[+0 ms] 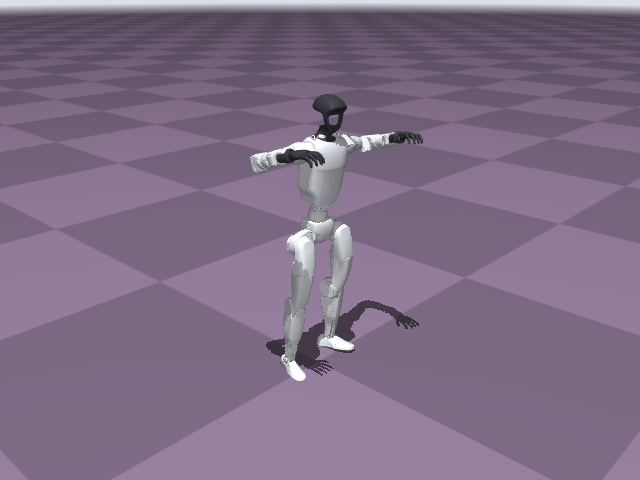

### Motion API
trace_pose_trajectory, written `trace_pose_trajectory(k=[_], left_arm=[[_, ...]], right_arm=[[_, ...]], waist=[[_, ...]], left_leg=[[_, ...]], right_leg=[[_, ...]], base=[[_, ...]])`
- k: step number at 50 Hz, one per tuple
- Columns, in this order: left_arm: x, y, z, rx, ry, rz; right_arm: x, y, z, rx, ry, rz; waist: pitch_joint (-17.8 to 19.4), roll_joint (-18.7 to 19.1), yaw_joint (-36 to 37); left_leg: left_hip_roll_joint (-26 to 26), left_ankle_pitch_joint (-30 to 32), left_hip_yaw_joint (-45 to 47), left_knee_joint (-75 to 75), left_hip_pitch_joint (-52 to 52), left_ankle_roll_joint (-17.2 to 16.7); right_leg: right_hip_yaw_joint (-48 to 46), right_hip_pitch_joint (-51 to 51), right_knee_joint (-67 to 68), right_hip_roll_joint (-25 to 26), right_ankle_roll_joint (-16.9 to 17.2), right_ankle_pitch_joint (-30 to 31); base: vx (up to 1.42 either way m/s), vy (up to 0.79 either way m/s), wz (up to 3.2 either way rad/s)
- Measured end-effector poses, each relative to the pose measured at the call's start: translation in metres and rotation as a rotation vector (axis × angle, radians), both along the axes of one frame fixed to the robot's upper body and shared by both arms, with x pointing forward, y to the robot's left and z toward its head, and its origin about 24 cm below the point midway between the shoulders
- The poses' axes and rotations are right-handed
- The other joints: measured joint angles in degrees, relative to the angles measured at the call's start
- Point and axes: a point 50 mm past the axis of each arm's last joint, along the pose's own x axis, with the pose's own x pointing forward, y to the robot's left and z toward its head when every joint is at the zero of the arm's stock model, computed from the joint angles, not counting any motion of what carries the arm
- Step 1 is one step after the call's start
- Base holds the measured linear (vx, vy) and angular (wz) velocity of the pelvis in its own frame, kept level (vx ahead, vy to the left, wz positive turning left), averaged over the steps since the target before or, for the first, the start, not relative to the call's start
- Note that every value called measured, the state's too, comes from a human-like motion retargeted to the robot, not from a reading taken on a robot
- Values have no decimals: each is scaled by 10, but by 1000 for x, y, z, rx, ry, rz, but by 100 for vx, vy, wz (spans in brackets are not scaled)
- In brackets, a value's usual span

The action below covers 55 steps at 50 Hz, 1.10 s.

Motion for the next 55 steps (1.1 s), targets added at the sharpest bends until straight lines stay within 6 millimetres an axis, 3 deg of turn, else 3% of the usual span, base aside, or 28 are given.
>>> trace_pose_trajectory(k=[55], left_arm=[[2,-9,-6,1,5,-47]], right_arm=[[-4,-7,-5,16,-15,-33]], waist=[[5,6,6]], left_leg=[[-2,-3,5,0,1,-1]], right_leg=[[7,-2,1,-1,0,0]], base=[[0,0,0]])
